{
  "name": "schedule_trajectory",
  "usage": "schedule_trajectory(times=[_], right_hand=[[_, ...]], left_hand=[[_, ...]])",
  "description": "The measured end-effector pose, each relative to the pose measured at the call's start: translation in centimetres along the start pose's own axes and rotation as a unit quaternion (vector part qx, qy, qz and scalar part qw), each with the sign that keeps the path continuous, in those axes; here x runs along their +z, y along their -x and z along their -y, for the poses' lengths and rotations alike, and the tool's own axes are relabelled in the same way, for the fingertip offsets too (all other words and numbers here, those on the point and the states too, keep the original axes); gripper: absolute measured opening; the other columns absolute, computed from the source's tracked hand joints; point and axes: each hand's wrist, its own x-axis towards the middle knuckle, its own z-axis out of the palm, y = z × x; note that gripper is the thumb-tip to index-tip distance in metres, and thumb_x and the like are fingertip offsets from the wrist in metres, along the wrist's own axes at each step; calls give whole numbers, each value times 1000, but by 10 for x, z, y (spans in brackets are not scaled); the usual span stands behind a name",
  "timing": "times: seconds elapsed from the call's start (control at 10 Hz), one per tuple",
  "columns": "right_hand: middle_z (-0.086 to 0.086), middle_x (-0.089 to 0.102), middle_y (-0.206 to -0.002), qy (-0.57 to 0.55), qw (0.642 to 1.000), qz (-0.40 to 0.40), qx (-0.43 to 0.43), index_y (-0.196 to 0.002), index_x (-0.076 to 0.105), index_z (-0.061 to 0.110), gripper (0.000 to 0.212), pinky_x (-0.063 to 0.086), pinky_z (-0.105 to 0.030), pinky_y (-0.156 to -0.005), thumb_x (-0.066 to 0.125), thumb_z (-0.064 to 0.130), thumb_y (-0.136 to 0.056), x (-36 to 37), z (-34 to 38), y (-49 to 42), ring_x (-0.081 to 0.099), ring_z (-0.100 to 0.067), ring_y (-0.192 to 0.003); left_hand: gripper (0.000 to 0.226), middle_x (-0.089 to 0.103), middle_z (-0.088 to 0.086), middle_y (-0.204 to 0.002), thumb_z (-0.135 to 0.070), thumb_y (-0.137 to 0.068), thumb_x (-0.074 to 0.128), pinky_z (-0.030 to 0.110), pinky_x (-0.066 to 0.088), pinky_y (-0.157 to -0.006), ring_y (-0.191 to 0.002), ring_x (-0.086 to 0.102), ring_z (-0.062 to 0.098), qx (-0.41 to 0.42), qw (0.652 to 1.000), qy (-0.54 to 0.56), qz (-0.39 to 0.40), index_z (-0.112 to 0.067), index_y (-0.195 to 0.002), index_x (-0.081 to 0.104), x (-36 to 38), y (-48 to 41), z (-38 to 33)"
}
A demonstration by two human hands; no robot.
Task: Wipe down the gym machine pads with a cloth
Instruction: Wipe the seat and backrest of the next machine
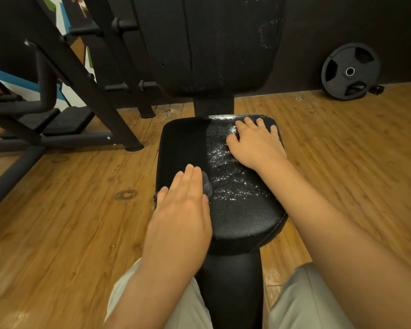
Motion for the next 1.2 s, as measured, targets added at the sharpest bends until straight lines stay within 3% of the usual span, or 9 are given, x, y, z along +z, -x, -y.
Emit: schedule_trajectory(times=[0.1,0.2,0.3,0.4,0.7,1.2], right_hand=[[-6,13,-171,-2,1000,1,-1,-163,22,19,62,3,-55,-126,24,46,-107,0,-1,0,6,-31,-158],[-6,13,-171,0,1000,0,-2,-163,22,19,62,3,-55,-126,24,46,-107,1,-1,-1,7,-31,-158],[-6,13,-171,2,1000,-1,-2,-163,22,19,62,4,-55,-126,24,46,-107,1,-1,0,7,-32,-158],[-6,14,-171,1,1000,0,-1,-163,22,19,62,4,-55,-126,24,45,-107,1,-1,1,7,-32,-158],[-5,13,-171,1,1000,0,2,-163,22,20,61,3,-54,-127,24,45,-107,1,1,2,6,-30,-158],[-4,11,-172,0,1000,1,0,-164,20,20,62,2,-54,-127,23,46,-108,0,1,2,3,-29,-158]], left_hand=[[58,58,11,-145,-29,-97,28,46,36,-107,-134,55,28,18,999,-32,-20,-6,-145,53,5,13,0],[67,46,6,-155,-36,-96,16,40,24,-114,-145,42,24,3,1000,-10,8,-10,-151,45,1,6,0],[79,19,0,-168,-45,-91,-2,35,10,-123,-156,16,16,-9,998,3,55,-17,-161,22,-5,-9,-4],[58,6,0,-171,-34,-107,14,36,7,-125,-157,6,15,-21,997,-23,77,-17,-163,8,-5,-31,-4],[54,14,9,-169,-25,-110,25,44,19,-122,-154,18,26,-29,992,-39,118,-8,-160,16,7,-127,4],[50,28,12,-165,-25,-110,31,45,26,-121,-150,29,28,-8,994,-34,104,-8,-156,29,20,-196,12]])
